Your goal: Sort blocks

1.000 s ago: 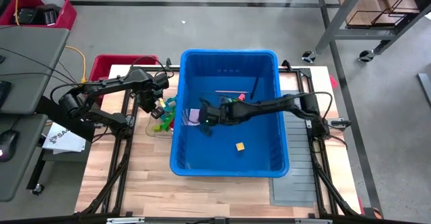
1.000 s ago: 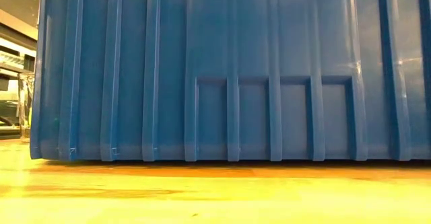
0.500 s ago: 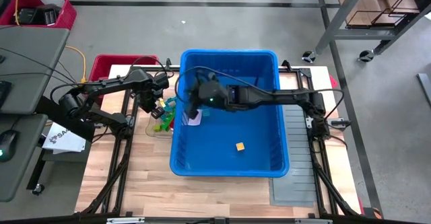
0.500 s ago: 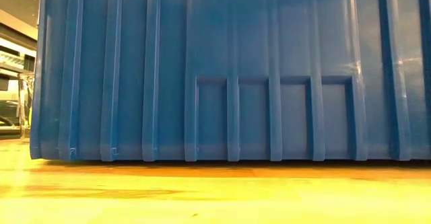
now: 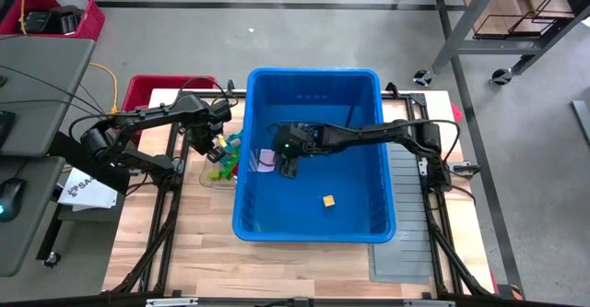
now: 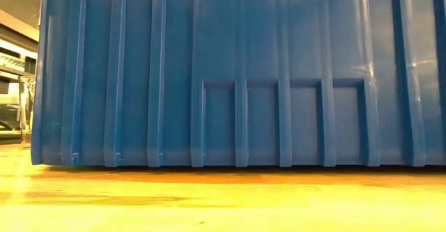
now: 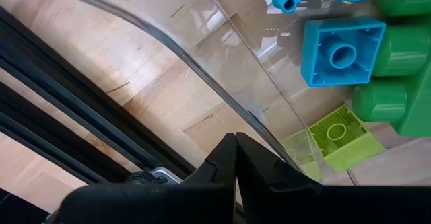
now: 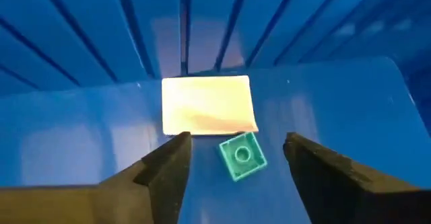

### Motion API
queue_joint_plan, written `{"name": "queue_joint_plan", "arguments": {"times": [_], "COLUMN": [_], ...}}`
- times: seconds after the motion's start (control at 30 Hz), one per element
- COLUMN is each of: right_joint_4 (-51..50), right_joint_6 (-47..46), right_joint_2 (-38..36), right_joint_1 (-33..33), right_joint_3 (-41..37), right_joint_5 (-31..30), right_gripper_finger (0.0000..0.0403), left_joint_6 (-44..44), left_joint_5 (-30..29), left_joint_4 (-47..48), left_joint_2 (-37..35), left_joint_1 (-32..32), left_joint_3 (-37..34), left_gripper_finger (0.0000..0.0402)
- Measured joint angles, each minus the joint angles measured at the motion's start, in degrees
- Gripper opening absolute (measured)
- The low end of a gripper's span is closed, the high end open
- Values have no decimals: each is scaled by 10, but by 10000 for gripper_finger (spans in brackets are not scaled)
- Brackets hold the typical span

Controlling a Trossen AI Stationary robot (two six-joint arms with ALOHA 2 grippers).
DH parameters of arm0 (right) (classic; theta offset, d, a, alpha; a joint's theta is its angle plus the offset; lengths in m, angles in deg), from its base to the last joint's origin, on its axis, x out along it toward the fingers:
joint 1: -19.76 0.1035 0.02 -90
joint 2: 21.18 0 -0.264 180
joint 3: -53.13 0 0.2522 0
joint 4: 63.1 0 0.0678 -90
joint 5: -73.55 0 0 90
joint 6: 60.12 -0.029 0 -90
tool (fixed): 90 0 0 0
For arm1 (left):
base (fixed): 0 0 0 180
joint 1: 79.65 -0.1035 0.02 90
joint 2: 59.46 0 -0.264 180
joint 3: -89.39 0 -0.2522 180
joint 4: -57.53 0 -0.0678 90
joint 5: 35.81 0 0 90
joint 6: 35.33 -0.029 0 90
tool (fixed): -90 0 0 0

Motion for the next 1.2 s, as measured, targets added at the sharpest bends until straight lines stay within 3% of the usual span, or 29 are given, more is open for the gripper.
{"name": "queue_joint_plan", "arguments": {"times": [0.17,0.4,0.53,0.97,1.2], "right_joint_4": [96,113,144,134,110], "right_joint_6": [73,75,70,35,59], "right_joint_2": [0,21,32,86,91], "right_joint_1": [-13,-45,-66,-103,-85], "right_joint_3": [-63,-78,-77,-77,-76], "right_joint_5": [52,67,129,229,220], "right_gripper_finger": [245,245,245,240,222], "left_joint_6": [4,4,4,4,4], "left_joint_5": [0,0,0,0,0], "left_joint_4": [0,-1,-1,-1,-3], "left_joint_2": [0,0,0,0,0], "left_joint_1": [0,0,0,0,0], "left_joint_3": [0,0,0,0,0], "left_gripper_finger": [0,0,0,0,0]}}
